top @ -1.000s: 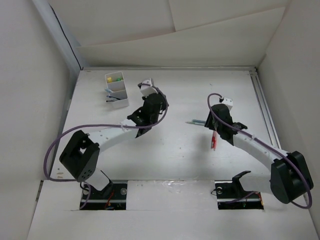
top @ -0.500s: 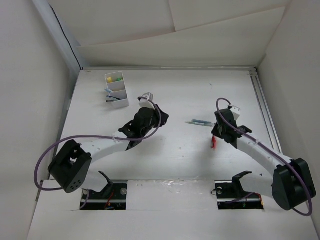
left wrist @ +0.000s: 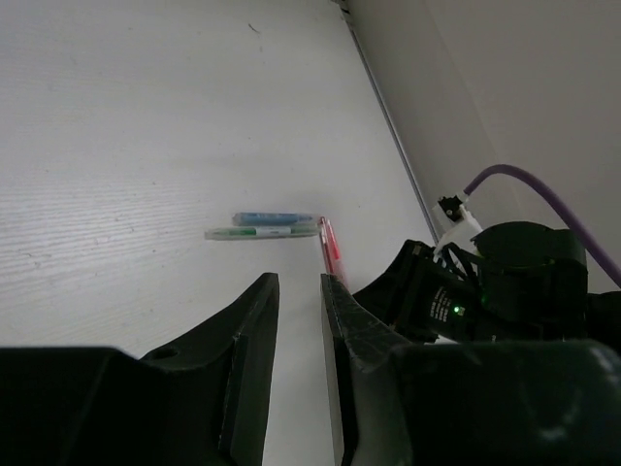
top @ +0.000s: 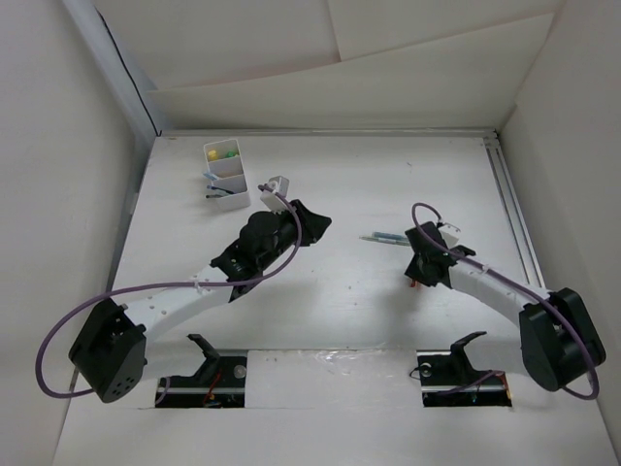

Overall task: Sort the stationery into containers
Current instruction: Pick up the pen from the center of the board.

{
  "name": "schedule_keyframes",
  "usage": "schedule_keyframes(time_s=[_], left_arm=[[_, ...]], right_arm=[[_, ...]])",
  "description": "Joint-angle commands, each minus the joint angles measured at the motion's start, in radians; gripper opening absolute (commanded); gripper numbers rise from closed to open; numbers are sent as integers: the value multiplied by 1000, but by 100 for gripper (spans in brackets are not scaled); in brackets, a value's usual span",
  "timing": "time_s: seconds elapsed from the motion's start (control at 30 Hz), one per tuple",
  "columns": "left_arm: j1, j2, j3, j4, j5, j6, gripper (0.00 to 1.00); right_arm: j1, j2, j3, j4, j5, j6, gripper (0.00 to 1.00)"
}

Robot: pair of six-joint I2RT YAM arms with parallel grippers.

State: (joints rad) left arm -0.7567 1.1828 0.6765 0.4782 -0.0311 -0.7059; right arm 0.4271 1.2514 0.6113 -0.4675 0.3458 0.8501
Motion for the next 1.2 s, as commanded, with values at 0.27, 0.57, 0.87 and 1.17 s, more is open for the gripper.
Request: schedule_keyframes(time_s=[0.27,0.57,0.87,1.17], left_arm=[[2,-25,-21,33,31,8,21],[2,-34,-31,36,22,8,22],[22,-23,-22,25,54,8,22],[22,104,46,68,242,29,33]], right_arm=[[19,43,50,-16,5,33,29],[29,71,68,-16,-13,4,33],[29,60,87,-37,25,-17,0],[38,-187,149,-112,87,-63,0]])
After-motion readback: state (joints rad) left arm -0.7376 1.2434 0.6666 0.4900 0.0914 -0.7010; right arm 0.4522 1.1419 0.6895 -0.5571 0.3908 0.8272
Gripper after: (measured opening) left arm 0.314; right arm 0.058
